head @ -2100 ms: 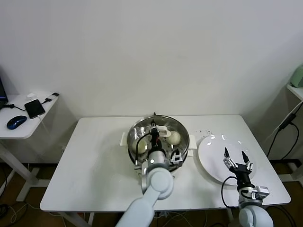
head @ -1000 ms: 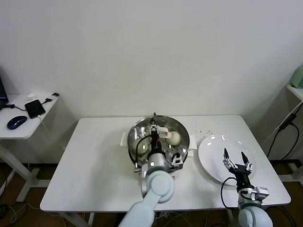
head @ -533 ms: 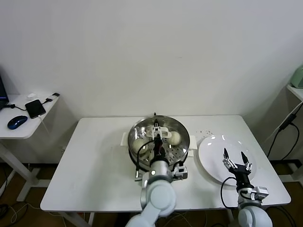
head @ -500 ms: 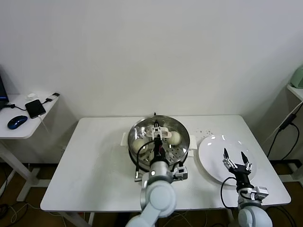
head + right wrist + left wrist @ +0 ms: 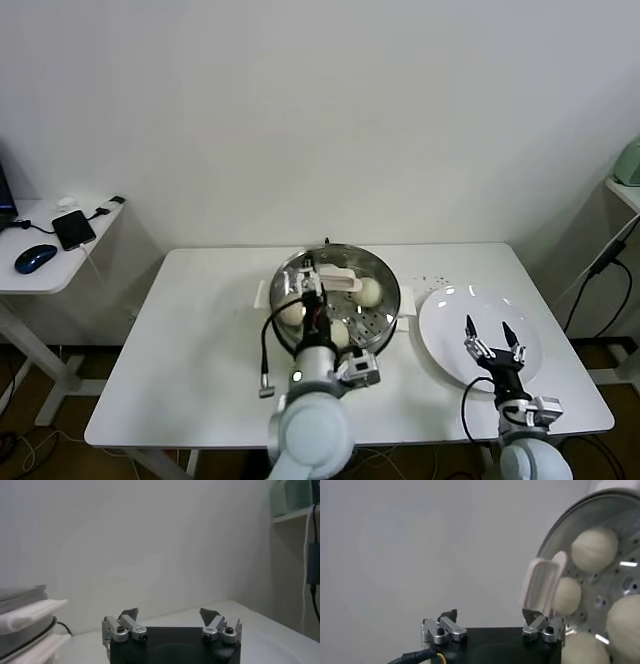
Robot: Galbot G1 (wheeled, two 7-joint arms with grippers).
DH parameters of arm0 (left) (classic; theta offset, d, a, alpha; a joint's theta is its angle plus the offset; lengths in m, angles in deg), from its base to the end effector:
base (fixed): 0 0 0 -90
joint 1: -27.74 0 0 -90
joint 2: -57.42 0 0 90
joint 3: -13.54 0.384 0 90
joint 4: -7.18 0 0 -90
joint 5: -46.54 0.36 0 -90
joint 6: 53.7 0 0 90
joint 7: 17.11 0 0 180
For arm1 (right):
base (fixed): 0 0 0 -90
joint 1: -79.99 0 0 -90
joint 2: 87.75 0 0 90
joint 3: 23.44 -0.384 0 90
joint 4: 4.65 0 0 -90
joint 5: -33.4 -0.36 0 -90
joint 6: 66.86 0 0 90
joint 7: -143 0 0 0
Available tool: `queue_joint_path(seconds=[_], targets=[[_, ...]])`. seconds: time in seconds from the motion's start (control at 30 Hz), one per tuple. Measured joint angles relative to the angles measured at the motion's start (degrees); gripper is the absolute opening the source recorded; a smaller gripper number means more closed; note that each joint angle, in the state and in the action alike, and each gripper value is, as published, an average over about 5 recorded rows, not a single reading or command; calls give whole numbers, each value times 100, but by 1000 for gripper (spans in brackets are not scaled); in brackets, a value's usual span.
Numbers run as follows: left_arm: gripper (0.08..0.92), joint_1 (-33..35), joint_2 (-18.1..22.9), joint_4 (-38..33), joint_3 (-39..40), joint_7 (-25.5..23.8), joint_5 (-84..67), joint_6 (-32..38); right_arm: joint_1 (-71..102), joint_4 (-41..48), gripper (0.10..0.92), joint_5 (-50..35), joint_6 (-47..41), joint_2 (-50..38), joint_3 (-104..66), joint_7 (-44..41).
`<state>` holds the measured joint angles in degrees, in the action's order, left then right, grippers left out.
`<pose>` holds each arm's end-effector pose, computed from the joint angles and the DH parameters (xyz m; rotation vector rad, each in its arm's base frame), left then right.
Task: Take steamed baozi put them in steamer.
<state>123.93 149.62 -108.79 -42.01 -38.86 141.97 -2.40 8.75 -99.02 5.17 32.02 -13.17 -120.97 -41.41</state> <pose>0.2417 -0.1916 -0.2467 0.0024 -2.3985 -1.8763 0.2304 -0.1402 -0.4281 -0.1027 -3.0813 -0.2954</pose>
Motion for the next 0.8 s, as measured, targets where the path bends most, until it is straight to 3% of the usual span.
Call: queue_joint_path(seconds=[0.33, 0.57, 0.8], targets=[[823, 579, -5, -641, -1388, 420, -1087, 469, 370, -314, 823, 57, 41, -85, 117, -359], [823, 1049, -103, -711, -2815, 745, -3455, 1550, 719, -601, 823, 184, -15, -56, 201, -503], [823, 1765, -115, -482, -3448, 1188, -5992, 2603, 998, -780, 823, 376, -18, -55, 280, -524]])
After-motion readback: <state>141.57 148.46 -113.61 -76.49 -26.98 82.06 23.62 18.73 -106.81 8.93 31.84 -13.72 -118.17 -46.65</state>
